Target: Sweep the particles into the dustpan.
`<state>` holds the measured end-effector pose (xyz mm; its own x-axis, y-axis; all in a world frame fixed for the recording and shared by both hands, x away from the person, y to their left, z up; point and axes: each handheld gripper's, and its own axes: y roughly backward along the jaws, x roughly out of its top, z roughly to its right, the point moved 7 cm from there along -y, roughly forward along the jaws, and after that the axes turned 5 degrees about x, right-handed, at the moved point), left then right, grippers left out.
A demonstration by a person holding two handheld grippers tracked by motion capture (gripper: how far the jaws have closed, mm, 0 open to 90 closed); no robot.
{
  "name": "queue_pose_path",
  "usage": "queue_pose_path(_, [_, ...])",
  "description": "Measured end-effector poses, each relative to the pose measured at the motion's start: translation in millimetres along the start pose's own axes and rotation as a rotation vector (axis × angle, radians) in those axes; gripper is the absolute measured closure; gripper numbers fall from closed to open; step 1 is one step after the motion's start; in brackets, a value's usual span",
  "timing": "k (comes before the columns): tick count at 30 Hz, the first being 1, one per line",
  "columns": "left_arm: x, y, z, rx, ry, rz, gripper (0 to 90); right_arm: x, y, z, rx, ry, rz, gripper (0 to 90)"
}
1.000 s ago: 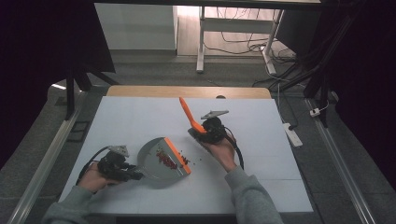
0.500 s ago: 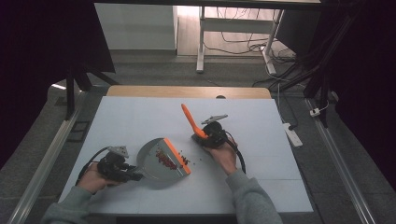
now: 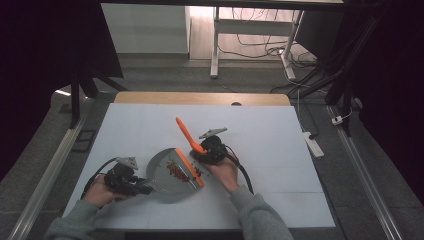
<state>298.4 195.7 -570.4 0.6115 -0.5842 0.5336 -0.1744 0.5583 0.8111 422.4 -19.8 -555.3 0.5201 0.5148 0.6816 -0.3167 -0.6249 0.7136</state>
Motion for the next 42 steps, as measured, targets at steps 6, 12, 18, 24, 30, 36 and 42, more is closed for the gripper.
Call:
queue_pose_path(6, [0.1,-0.5,0.1,0.001,-0.001,-0.003,61.4,3.1,-7.8,-14.7,0.034,0.0,0.011,70.7])
queue_pose_path(12, [0.1,-0.6,0.1,0.001,0.0,-0.001,61.4,9.9,-12.6,-32.9,0.088,-0.004,0.049,70.7])
queue_pose_path(18, [0.0,-0.7,-0.2,-0.001,0.001,0.0,61.4,17.3,-21.3,-63.5,0.221,-0.004,0.057,70.7])
queue_pose_path(24, [-0.4,-0.8,-0.3,-0.003,-0.001,-0.002,61.4,28.3,-1.2,-50.1,0.161,0.02,0.108,70.7])
queue_pose_path(30, [-1.8,-0.4,2.2,0.001,-0.005,-0.004,61.4,19.1,20.7,-12.0,0.042,-0.015,0.129,70.7])
queue_pose_path(36, [-3.0,1.6,5.1,0.003,-0.004,-0.006,61.3,-1.2,13.0,7.6,-0.02,-0.055,0.078,70.8])
queue_pose_path(42, [-2.6,1.5,5.2,0.004,-0.005,-0.005,61.4,-3.0,-1.2,-6.1,0.013,-0.058,0.073,70.8])
